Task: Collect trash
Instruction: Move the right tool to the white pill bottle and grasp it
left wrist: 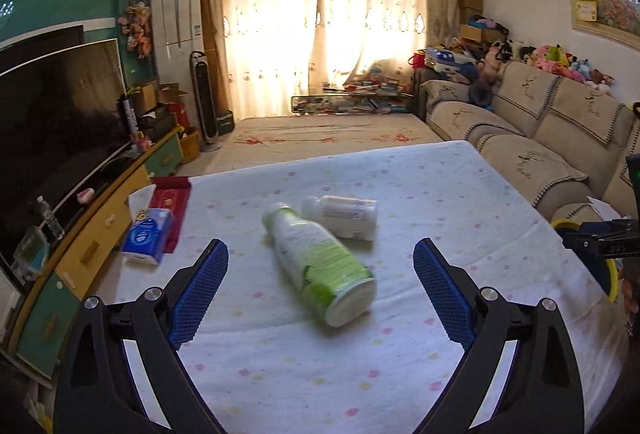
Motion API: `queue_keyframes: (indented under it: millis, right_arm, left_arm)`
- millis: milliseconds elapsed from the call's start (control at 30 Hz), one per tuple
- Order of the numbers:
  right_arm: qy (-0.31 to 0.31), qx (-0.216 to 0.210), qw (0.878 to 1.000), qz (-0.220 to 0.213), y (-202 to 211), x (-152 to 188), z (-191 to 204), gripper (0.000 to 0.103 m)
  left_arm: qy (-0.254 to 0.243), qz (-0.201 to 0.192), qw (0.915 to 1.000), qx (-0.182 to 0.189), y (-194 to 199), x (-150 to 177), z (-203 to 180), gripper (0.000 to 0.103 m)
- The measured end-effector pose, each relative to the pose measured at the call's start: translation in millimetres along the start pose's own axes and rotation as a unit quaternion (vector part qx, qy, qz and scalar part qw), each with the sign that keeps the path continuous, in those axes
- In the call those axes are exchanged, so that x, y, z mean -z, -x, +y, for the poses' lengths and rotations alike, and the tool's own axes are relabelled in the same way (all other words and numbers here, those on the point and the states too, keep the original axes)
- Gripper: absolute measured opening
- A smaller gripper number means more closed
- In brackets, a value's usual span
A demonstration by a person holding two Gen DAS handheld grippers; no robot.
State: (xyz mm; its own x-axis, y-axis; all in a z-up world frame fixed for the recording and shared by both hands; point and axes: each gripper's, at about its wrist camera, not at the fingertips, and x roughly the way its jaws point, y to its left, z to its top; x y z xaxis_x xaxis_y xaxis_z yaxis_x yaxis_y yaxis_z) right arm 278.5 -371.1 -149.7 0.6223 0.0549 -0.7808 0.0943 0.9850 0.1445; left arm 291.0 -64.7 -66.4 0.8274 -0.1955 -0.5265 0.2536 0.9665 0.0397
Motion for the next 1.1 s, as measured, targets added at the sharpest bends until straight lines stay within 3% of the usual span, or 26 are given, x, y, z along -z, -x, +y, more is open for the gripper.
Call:
queue_keyframes:
  millis: [200,500,667,1100]
  right_arm:
    - [0.091,-0.046,0.995,-0.006,-29,-34,90,0.086]
    - [0.22,-0.096,0.971,-0.019,-80,-72,190,0.086]
    - [0.265,-0.103,0.958,-0.024,-100,-81,211,0.086]
    - [0.304,-0.13,0.944,0.006,-145,-89,235,0.086]
  left_arm:
    - [0.062,0.002,0.9978,-0.023,-18,22,46,0.093]
    - [0.149,-0.004,0.9876,-0.05,-26,36,90,0.093]
    - [0.158,0.001,0.9862,-0.05,-26,40,92,0.093]
    - [0.125,0.015,0.9913,-0.038,-31,40,68,0.093]
